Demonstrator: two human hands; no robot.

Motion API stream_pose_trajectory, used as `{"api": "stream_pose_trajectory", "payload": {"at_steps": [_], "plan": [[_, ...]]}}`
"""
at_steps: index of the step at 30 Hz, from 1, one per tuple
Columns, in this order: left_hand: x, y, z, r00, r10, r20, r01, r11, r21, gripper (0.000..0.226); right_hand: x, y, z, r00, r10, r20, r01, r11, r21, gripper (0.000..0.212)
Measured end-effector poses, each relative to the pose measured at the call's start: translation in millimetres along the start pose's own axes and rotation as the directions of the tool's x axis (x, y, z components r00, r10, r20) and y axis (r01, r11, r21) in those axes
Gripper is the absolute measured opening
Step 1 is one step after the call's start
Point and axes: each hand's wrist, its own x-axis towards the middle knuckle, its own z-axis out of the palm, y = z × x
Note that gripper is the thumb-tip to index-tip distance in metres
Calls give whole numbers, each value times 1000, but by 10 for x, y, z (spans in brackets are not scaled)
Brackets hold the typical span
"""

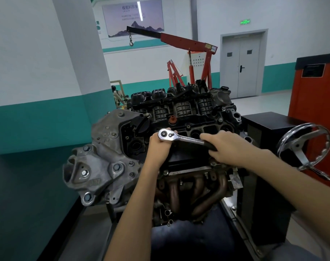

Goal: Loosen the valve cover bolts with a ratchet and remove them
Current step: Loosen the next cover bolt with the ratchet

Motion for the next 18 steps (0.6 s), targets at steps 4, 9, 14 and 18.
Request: {"api": "stream_pose_trajectory", "payload": {"at_steps": [4,9,14,18], "plan": [[-48,-43,41,998,43,-36,-43,999,0,44,-192,-194,338,987,118,-108,-103,985,141,30],[5,-69,100,995,61,-80,-59,998,33,50,-372,-1110,976,924,375,-73,-205,648,734,20],[47,-56,61,995,14,-94,-1,990,139,46,-305,-1304,1059,921,390,-16,-220,552,804,29],[4,-31,51,998,54,-20,-53,997,51,50,-319,-508,624,985,171,20,-155,831,535,38]]}}
